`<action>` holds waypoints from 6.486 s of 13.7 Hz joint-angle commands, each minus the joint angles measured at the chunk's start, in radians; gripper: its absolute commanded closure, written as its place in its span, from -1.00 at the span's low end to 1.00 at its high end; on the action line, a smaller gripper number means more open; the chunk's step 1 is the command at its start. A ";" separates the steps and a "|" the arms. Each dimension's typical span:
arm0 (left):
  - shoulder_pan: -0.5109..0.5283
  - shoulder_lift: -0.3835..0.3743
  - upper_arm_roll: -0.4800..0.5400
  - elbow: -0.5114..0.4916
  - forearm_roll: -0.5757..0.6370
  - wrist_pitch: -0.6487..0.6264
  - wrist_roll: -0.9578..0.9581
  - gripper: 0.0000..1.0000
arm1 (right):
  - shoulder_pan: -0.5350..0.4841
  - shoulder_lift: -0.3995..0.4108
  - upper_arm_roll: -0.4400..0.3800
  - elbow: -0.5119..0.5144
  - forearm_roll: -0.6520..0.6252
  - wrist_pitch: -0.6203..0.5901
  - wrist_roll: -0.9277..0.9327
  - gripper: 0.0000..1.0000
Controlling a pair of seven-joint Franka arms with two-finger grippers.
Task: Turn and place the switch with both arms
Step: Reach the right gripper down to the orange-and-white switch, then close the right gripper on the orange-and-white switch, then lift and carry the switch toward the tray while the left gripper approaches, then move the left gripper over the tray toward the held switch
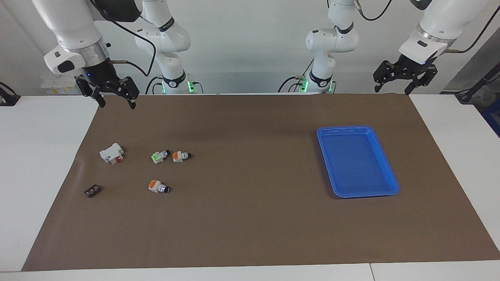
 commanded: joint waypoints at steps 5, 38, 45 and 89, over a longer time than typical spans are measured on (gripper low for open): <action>0.000 -0.047 -0.002 -0.048 0.001 -0.019 0.000 -1.00 | -0.025 -0.007 0.002 0.015 0.008 -0.007 0.044 -1.00; 0.006 -0.048 -0.001 -0.054 0.001 -0.016 0.003 -1.00 | 0.143 0.231 0.020 -0.574 0.206 0.719 1.234 -0.91; 0.006 -0.048 -0.001 -0.054 0.001 -0.016 0.003 -1.00 | 0.093 0.257 0.020 -0.528 0.414 0.719 1.130 1.00; 0.014 -0.162 -0.004 -0.220 -0.695 0.105 0.328 -0.42 | 0.381 0.254 0.218 0.072 0.997 0.522 1.535 1.00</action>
